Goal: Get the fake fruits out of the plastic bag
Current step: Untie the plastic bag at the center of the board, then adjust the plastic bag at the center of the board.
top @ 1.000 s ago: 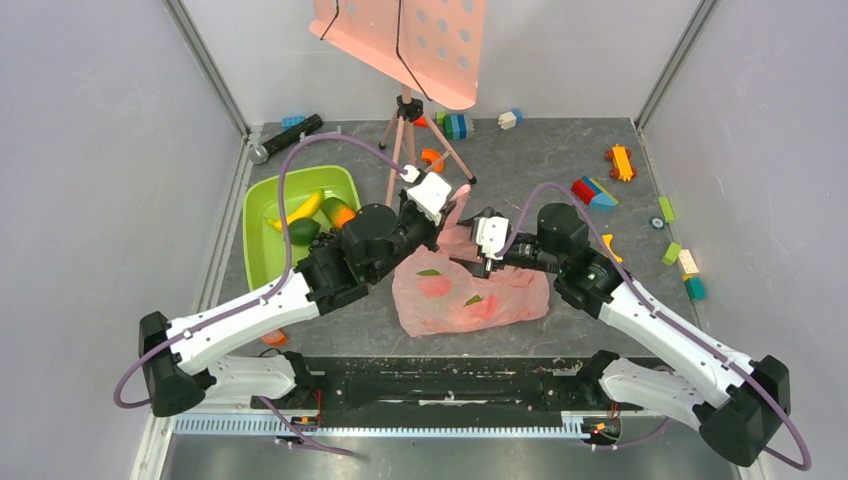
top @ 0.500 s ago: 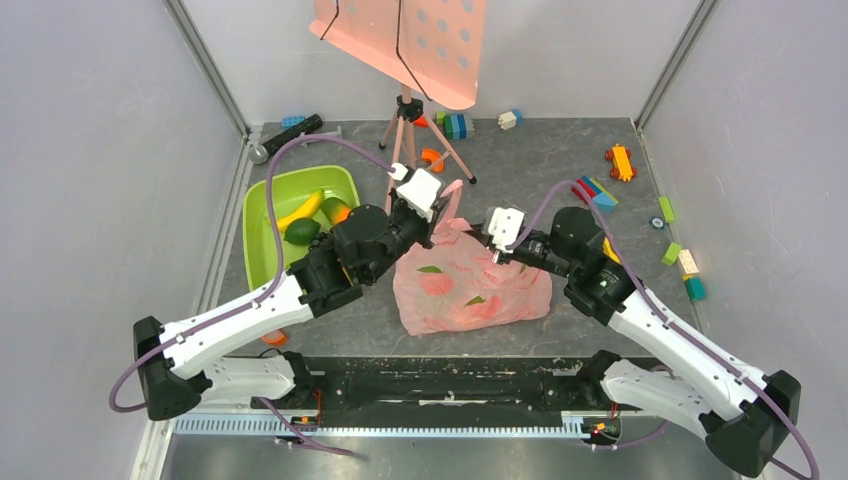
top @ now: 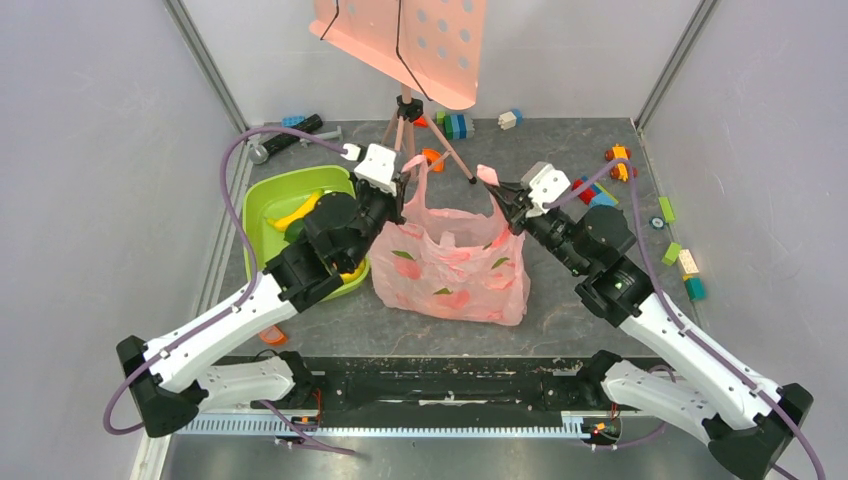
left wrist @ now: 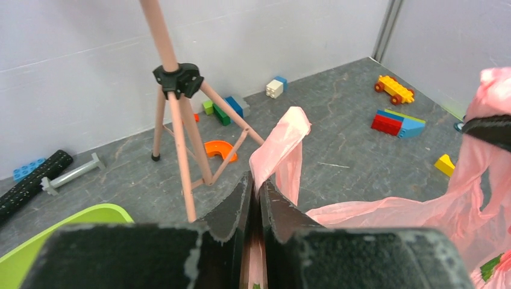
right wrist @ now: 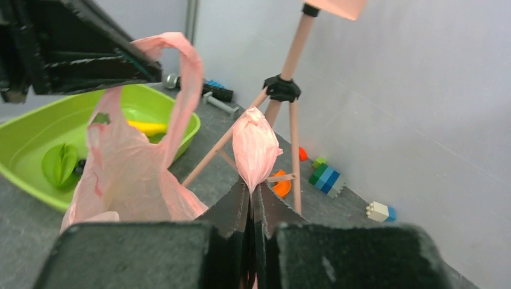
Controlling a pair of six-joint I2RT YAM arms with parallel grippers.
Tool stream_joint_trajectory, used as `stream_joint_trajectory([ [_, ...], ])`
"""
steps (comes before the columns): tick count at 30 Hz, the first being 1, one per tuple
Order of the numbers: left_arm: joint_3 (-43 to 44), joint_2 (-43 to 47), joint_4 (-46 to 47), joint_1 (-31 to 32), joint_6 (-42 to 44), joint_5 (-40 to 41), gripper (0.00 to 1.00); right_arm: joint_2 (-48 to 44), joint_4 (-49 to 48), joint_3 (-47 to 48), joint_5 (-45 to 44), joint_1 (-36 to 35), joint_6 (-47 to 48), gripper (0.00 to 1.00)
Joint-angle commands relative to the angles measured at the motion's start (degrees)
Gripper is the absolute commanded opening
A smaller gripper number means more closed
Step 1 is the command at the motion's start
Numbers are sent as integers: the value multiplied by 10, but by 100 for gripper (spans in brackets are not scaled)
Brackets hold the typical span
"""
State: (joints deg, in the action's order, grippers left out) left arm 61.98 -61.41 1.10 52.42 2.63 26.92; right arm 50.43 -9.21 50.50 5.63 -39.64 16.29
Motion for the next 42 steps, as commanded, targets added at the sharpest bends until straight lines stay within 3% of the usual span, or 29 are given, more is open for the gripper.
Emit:
stream_joint_trajectory([
  [1,31,13,30,-19,-18,0,14,14,-50,45,-106,-2,-36,0],
  [7,38,21,28,-49,-18,-61,14,16,-90,45,-183,-1,-36,0],
  [9,14,36,50,-55,-20,-68,7,2,-118,16,-190,-1,-28,0],
  [11,-36,63,107,-59,-20,-87,2,-19,-147,-23,-191,-1,-24,0],
  [16,-163,134,280,-58,-20,-107,2,-86,-240,-146,-195,-1,-22,0],
  [24,-166,156,184,-58,-71,-136,3,-128,-187,-197,-152,-1,-66,4],
  [25,-163,157,167,-58,-72,-145,5,-133,-183,-201,-148,-1,-75,5],
  [26,-158,158,153,-58,-72,-156,14,-137,-179,-204,-140,-1,-82,4],
  [29,-137,154,108,-58,-58,-186,54,-147,-173,-213,-110,-1,-91,5],
  [30,-123,151,90,-59,-55,-191,59,-148,-171,-215,-104,-1,-95,4],
  [34,-43,112,-3,-58,-11,-238,68,-147,-164,-212,-89,-1,-101,3],
  [38,29,68,-95,-58,16,-266,71,-145,-160,-212,-80,-1,-101,3],
  [42,70,46,-147,-58,37,-344,71,-145,-156,-212,-76,-1,-102,2],
])
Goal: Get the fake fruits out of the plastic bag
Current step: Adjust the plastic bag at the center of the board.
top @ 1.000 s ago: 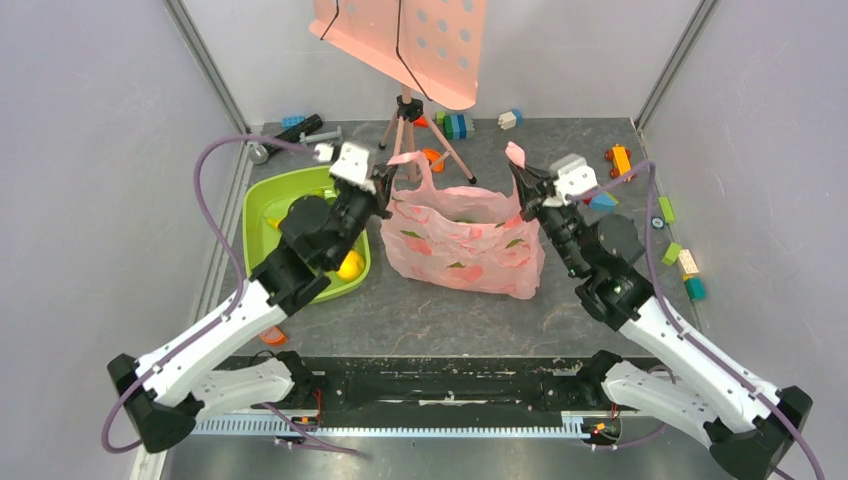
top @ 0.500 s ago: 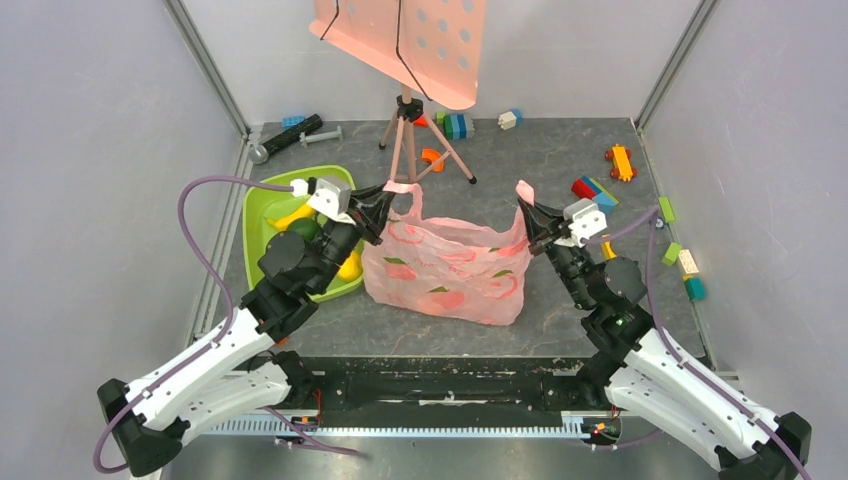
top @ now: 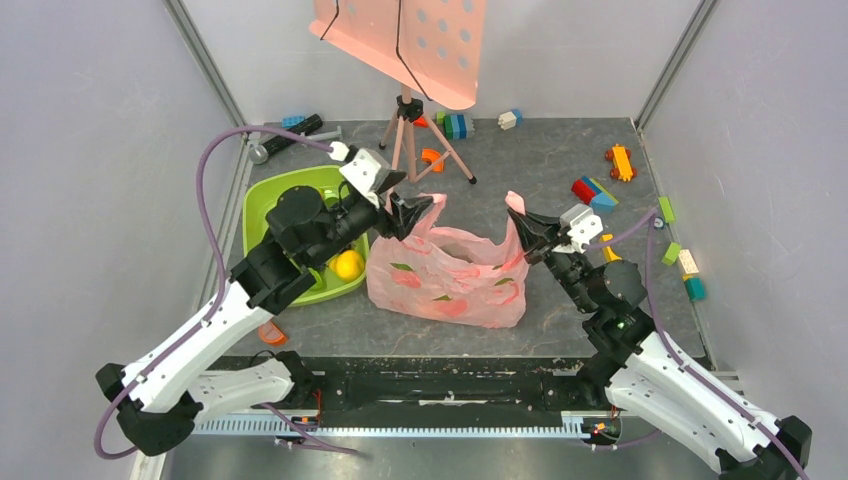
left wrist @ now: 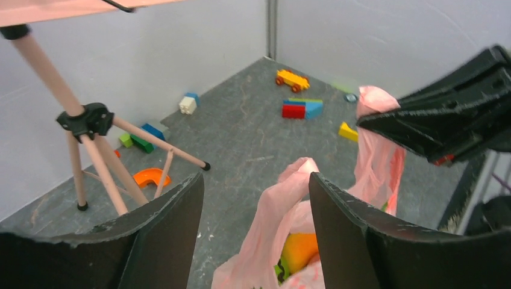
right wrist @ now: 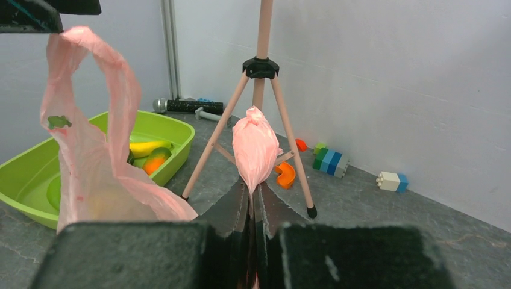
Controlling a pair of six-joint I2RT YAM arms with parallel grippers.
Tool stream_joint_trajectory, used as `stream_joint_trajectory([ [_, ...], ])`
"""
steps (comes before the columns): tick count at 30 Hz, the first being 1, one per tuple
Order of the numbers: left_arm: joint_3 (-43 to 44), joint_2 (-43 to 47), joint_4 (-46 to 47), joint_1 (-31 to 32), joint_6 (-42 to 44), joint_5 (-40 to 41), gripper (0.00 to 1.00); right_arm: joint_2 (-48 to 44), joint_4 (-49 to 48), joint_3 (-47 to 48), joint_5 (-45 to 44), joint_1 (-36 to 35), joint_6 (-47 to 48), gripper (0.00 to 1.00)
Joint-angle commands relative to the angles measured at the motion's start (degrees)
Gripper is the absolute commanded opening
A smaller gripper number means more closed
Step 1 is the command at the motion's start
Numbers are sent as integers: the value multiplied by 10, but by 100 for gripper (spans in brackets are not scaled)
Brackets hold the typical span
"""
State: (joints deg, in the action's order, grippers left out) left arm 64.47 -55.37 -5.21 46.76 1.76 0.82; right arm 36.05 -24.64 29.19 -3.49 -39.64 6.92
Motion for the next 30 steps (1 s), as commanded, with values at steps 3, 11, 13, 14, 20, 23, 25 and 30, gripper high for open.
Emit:
stream_joint_trajectory([
  [3,66,-25,-121,-2,57,-108,71,-1,1,1,17,-1,-7,3],
  [11,68,-34,-115,-2,73,-149,73,7,0,1,31,-1,-9,1],
  [13,69,-27,-106,-1,78,-172,78,9,0,2,33,-2,-9,1],
  [14,67,-24,-97,-1,80,-178,80,10,1,2,33,-1,-10,1],
  [20,74,-4,-47,-2,83,-173,87,17,2,4,45,-2,-14,0],
  [23,86,-11,-48,-1,90,-180,88,20,5,5,52,-1,-14,0],
  [25,89,-18,-52,-2,93,-196,88,20,7,6,52,-1,-14,0],
  [30,82,-33,-51,-2,100,-240,90,17,13,6,53,-2,-10,0],
])
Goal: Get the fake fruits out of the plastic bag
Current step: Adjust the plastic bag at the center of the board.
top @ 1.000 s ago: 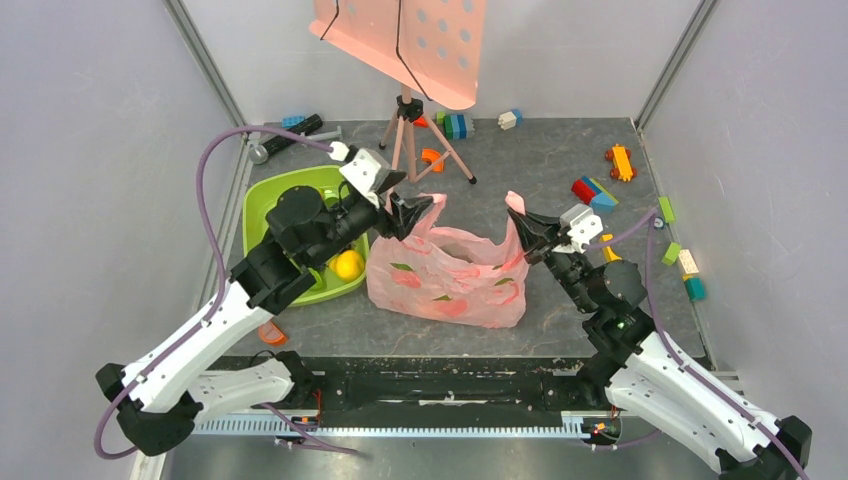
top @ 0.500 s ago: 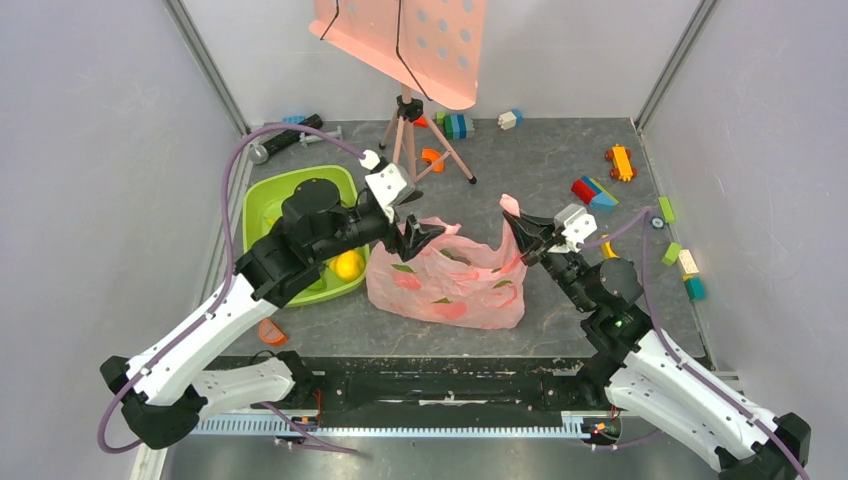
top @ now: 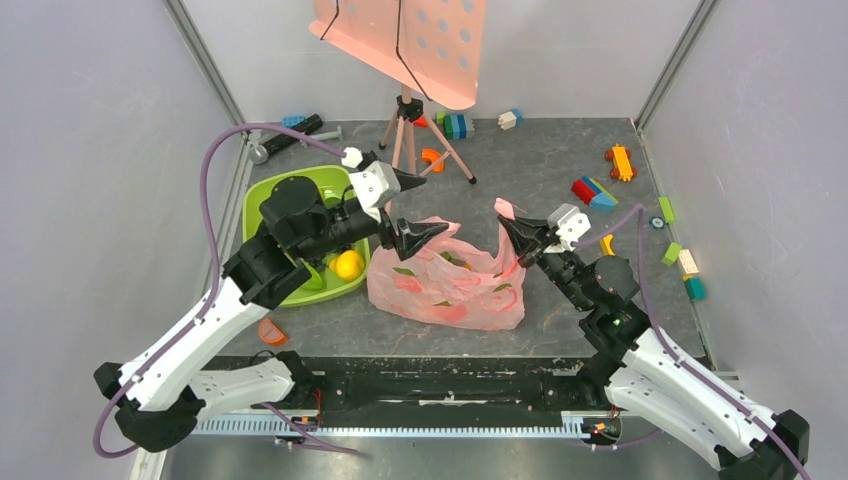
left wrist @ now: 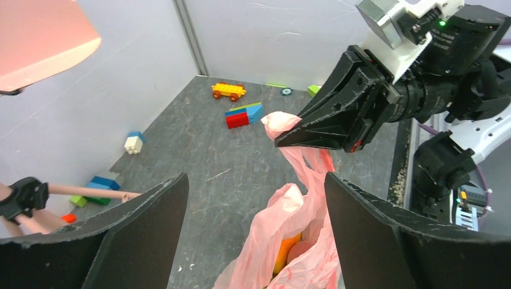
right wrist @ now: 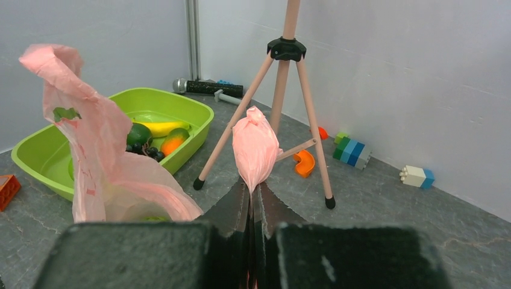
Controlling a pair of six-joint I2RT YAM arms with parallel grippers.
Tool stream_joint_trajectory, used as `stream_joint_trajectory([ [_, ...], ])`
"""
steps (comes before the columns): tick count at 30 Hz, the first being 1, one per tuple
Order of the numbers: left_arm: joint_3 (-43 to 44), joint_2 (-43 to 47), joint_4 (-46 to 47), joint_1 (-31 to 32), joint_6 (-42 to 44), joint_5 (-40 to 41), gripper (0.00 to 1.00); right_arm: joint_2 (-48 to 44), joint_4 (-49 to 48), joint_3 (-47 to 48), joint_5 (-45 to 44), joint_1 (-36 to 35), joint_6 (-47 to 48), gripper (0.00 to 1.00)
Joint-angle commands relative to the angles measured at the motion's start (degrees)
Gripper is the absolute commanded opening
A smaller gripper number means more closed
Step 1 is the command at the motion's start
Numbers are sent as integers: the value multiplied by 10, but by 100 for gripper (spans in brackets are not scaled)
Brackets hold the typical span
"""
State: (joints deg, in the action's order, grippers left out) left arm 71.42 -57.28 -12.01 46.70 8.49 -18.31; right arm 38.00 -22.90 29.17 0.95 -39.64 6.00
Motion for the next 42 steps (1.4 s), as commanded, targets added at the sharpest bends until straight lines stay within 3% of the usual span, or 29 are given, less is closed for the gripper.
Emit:
stream_joint_trajectory([
  [1,12,-18,19,-1,33,-55,90,-3,-3,8,10,-1,-1,0],
  [8,12,-45,13,1,41,-109,93,-4,2,7,12,-1,2,0],
  [14,2,-67,7,1,71,-96,93,-1,1,7,28,-1,7,0],
  [25,-1,-99,-28,2,110,-60,81,1,-2,6,39,-1,12,0],
  [31,9,-113,-19,2,96,-50,63,1,-2,7,36,-1,13,0],
  [37,-9,-111,38,2,49,-60,33,-2,-4,4,32,-1,13,0],
  [42,-17,-106,79,1,18,-20,16,6,7,25,-4,-1,-4,0],
])
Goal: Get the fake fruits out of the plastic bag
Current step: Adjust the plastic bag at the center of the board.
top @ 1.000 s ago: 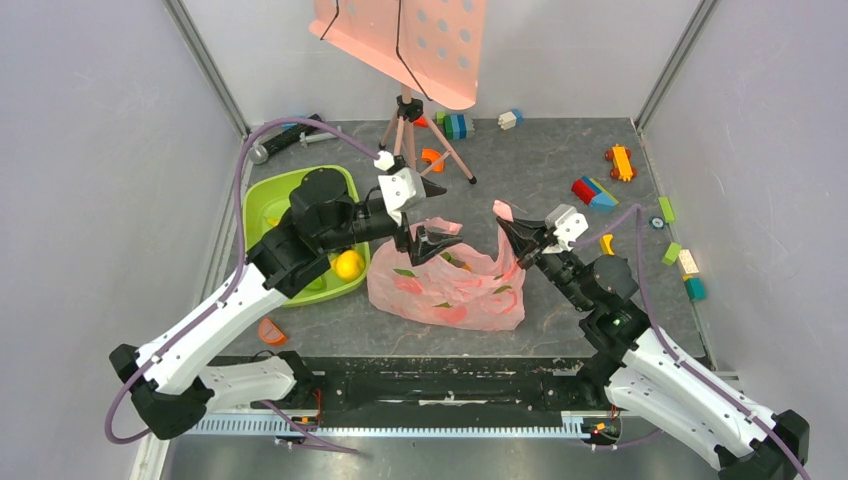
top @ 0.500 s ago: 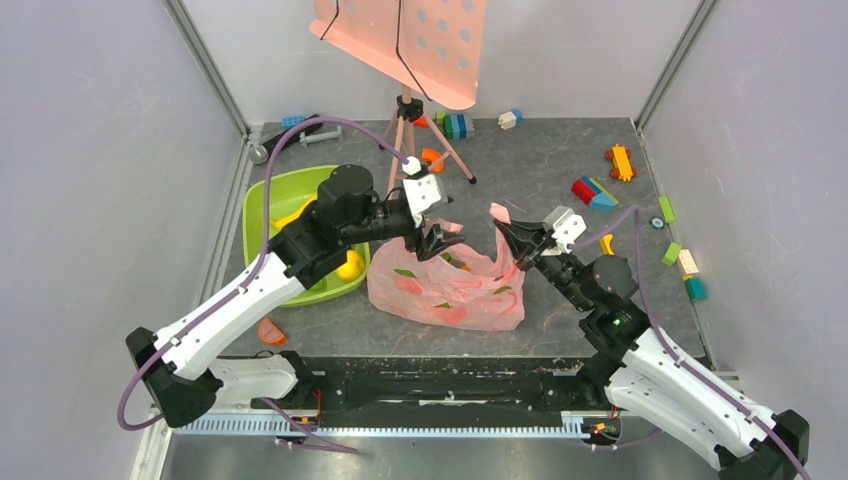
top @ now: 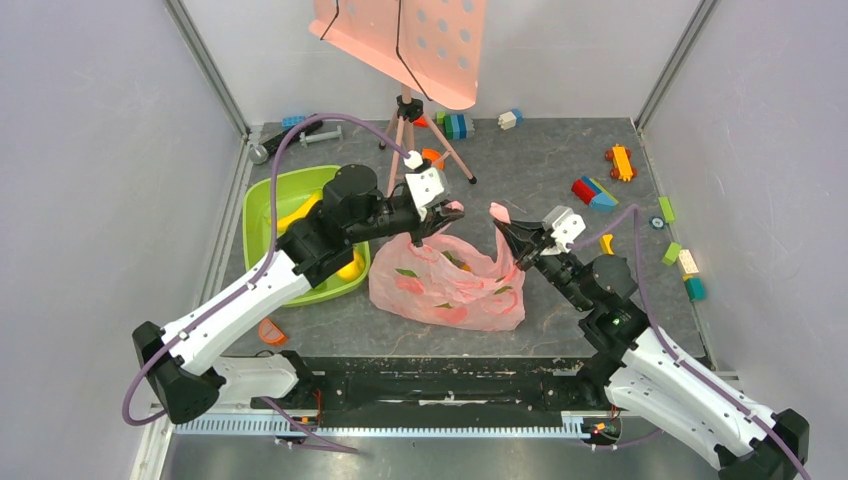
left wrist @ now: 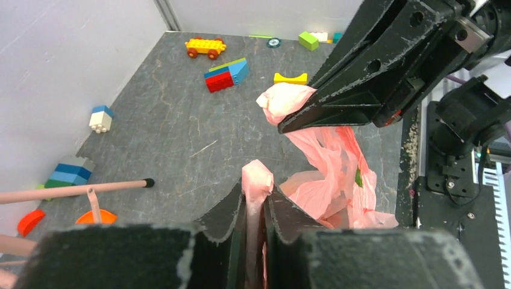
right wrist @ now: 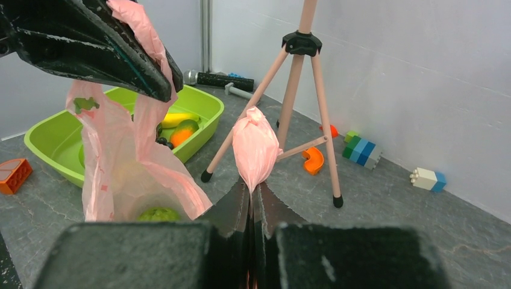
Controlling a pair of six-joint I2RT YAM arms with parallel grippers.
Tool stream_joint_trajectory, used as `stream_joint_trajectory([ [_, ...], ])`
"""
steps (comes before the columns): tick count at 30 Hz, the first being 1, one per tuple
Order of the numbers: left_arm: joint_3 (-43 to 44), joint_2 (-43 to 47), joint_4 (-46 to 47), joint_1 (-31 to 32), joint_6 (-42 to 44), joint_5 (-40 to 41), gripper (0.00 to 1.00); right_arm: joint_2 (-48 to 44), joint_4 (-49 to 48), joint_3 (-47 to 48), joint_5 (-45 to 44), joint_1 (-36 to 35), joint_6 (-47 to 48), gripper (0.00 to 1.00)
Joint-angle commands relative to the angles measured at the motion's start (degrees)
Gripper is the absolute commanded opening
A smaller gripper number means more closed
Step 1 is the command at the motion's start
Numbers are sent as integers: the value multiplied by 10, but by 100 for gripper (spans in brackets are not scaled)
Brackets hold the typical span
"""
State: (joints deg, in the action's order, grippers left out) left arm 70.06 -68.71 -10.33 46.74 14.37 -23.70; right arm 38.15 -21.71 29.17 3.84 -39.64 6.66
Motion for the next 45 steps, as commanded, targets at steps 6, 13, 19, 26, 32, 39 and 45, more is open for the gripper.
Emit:
stream_joint_trajectory([
  [6,33,-5,56,-13,-75,173,2,62,7,99,-113,-1,-18,0],
  [13,55,-18,137,-72,-131,213,2,149,-30,195,-177,-1,25,0],
  [19,19,6,241,-97,-167,200,2,170,-71,208,-186,-1,61,0],
  [26,-123,46,419,-98,-197,184,2,119,-199,65,-194,-1,86,0],
  [32,-262,107,505,-98,-250,170,2,60,-170,-6,-143,-1,46,35],
  [39,-299,170,436,-97,-275,177,2,6,-56,17,-98,-1,-21,82],
  [45,-297,200,408,-97,-303,199,2,6,67,156,-66,-1,-84,77],
])
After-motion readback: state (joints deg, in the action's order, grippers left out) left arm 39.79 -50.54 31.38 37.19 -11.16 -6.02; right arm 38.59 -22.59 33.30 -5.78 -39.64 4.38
